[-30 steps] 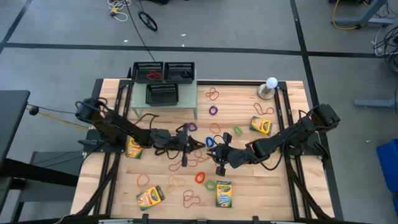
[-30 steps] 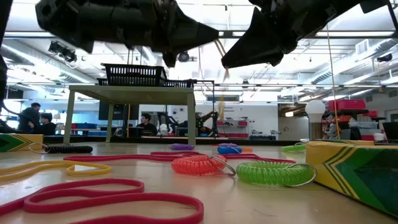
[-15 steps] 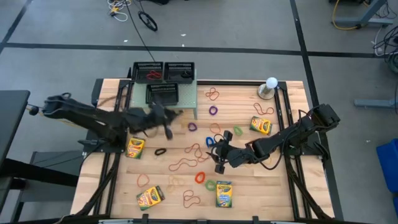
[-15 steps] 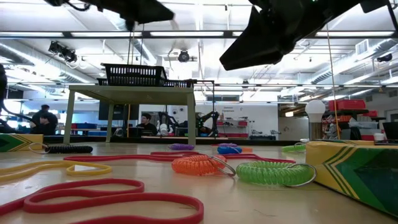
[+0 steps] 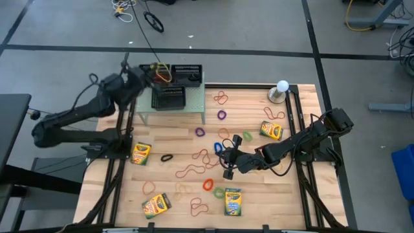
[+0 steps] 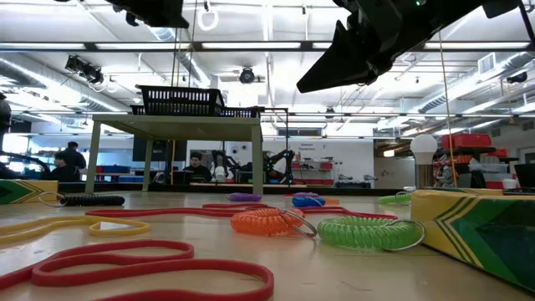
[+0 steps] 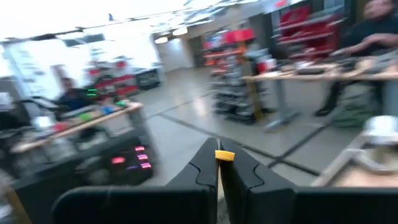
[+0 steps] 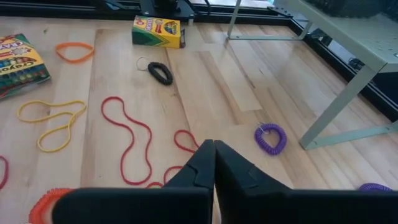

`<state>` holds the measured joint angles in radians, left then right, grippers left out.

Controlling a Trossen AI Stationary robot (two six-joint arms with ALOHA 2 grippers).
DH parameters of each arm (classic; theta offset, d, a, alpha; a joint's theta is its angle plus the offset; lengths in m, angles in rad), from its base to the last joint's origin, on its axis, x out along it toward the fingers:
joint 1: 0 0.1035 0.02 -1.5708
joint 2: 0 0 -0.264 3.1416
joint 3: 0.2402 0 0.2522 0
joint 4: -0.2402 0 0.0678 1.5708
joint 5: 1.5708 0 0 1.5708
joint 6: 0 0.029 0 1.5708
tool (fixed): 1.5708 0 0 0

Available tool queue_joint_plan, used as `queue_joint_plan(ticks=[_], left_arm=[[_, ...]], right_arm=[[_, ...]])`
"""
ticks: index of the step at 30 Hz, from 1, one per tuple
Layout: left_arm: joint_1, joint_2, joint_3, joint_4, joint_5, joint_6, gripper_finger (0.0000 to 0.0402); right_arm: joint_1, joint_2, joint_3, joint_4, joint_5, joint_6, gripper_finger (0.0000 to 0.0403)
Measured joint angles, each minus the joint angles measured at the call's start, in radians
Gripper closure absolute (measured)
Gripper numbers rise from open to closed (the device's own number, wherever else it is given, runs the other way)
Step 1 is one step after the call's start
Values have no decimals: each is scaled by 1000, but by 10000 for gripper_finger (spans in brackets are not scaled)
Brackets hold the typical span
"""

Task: Pick & Place Office Desk Supplies
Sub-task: Put the yellow rubber band into the top left black bin on the shelf

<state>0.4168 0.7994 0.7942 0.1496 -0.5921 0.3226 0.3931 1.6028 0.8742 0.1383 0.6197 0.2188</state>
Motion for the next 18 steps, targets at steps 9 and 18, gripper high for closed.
queue_joint_plan(ticks=[9, 18], left_arm=[[347, 140, 41, -103, 207, -50, 394], [449, 256, 41, -176, 284, -60, 381]], right_arm=[[0, 0, 0, 8, 0, 3, 382], [0, 1, 0, 15, 0, 1, 397]])
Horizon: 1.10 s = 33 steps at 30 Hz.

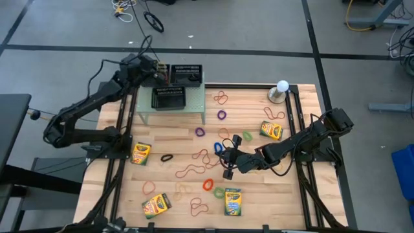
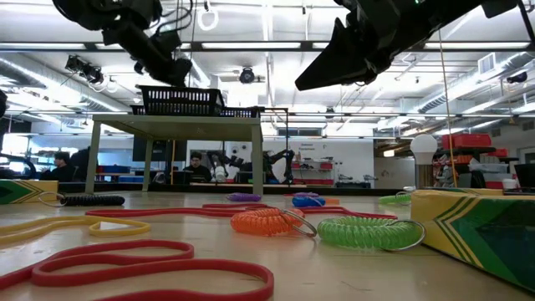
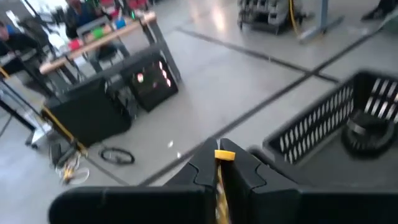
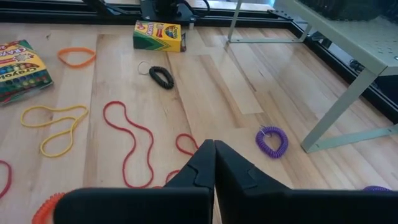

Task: Pick & Place Office Desk Supplies
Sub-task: Put the yellow rubber band into the top left black bin on the shelf, then put the crayon box into the bottom black bin on the shelf

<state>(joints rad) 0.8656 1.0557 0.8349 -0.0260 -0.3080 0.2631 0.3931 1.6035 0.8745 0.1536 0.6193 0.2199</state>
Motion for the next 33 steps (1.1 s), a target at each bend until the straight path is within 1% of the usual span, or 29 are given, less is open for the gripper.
queue_joint_plan(ticks=[6, 12, 14, 19, 24, 29, 31, 33], left_arm=[[-6, 2, 0, -64, -22, -9, 333], [-22, -19, 0, -87, -166, 16, 282], [-22, -38, 0, -96, -189, 22, 268], [-36, -87, 0, -141, -189, 21, 231], [-35, -140, 0, -230, -191, 1, 200], [-35, -200, 2, -286, -180, -11, 199], [-35, -228, 31, -347, -134, -31, 205], [-39, -251, 79, -409, -64, -78, 214]], right_arm=[[0, 0, 0, 0, 0, 0, 388], [0, 0, 0, 0, 0, 1, 395], [0, 0, 0, 0, 0, 3, 394], [0, 0, 0, 8, 0, 3, 388], [-1, 0, 0, 8, -1, 8, 388], [-8, 0, 0, 8, -1, 10, 388], [-11, 0, 0, 8, -2, 11, 387], [-11, 0, 0, 7, -11, 3, 387]])
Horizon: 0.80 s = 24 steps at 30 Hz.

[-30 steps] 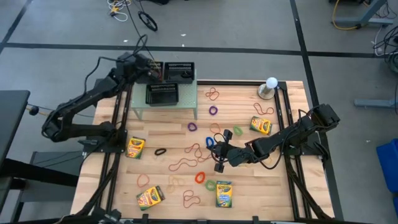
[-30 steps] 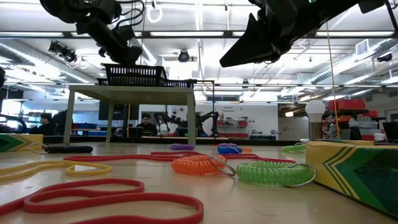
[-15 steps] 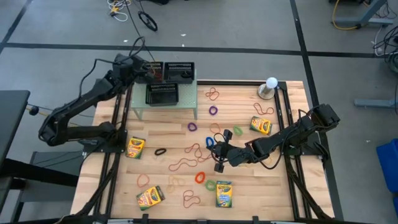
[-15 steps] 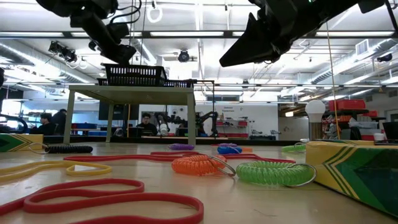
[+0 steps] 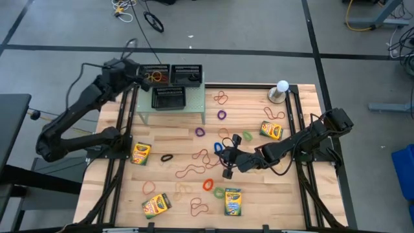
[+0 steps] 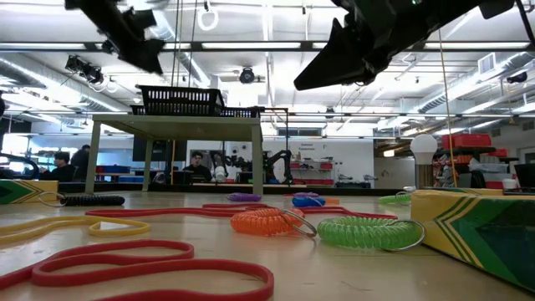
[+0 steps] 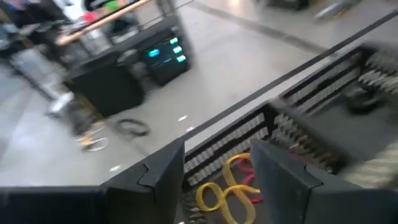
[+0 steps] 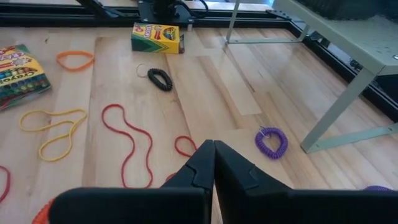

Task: Pick & Place Office Desk Supplies
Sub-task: Put the crayon box into the bottom black bin on the shelf

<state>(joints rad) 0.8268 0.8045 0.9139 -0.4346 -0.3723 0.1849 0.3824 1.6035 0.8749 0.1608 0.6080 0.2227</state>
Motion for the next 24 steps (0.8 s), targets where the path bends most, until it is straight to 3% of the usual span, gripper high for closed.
queue_joint_plan(ticks=[6, 11, 15, 20, 24], left_arm=[[-109, -56, 116, -177, 265, -29, 258], [-314, -68, 116, -308, 416, -65, 304], [-515, -52, 116, -395, 426, -75, 338], [-721, 10, 116, -432, 410, -195, 371], [-851, 82, 116, -450, 331, -303, 394]], right_arm=[[-14, -14, -2, -3, -42, -96, 392], [-85, -14, -129, 199, -166, -100, 398], [-134, -35, -229, 362, -267, -108, 399], [-172, -107, -275, 367, -281, -119, 399], [-173, -145, -278, 367, -286, -155, 398]])
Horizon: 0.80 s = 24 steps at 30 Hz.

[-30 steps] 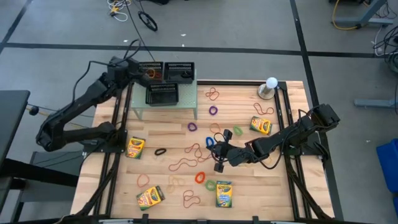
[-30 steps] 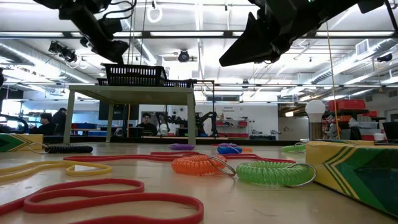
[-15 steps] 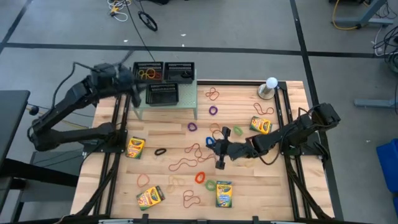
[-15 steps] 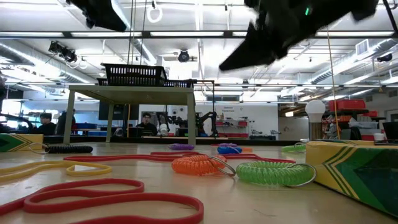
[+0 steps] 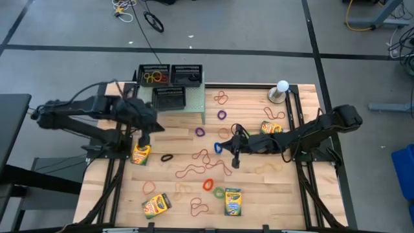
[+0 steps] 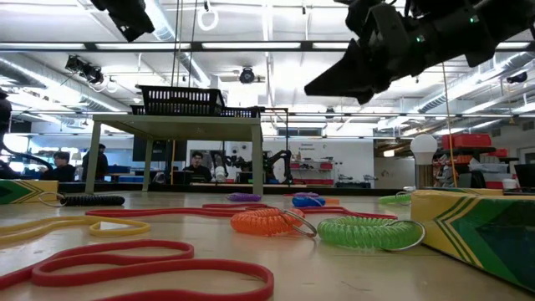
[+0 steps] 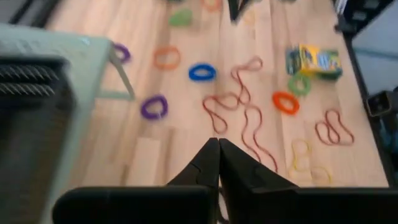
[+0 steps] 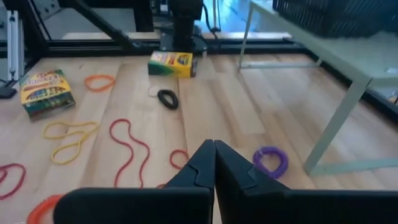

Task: Pick & Place Office Desk Supplies
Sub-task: Put the crayon box into the bottom black bin on the shelf

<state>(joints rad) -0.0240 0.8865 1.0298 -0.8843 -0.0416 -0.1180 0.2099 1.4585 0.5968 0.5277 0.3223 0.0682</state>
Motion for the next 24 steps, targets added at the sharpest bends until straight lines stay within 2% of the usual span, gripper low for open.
queue_joint_plan(ticks=[6, 12, 18, 24], left_arm=[[-135, 107, -1, -134, -74, -114, 396], [-208, 124, -17, -279, -93, -279, 397], [-286, 110, -216, -274, -26, -392, 390], [-324, 111, -369, -177, -41, -463, 340]], right_arm=[[9, -17, 0, -29, -5, -15, 397], [24, -17, 0, -34, -5, -25, 397], [28, -17, 0, -28, -5, -32, 397], [28, -17, 0, -24, -5, -32, 397]])
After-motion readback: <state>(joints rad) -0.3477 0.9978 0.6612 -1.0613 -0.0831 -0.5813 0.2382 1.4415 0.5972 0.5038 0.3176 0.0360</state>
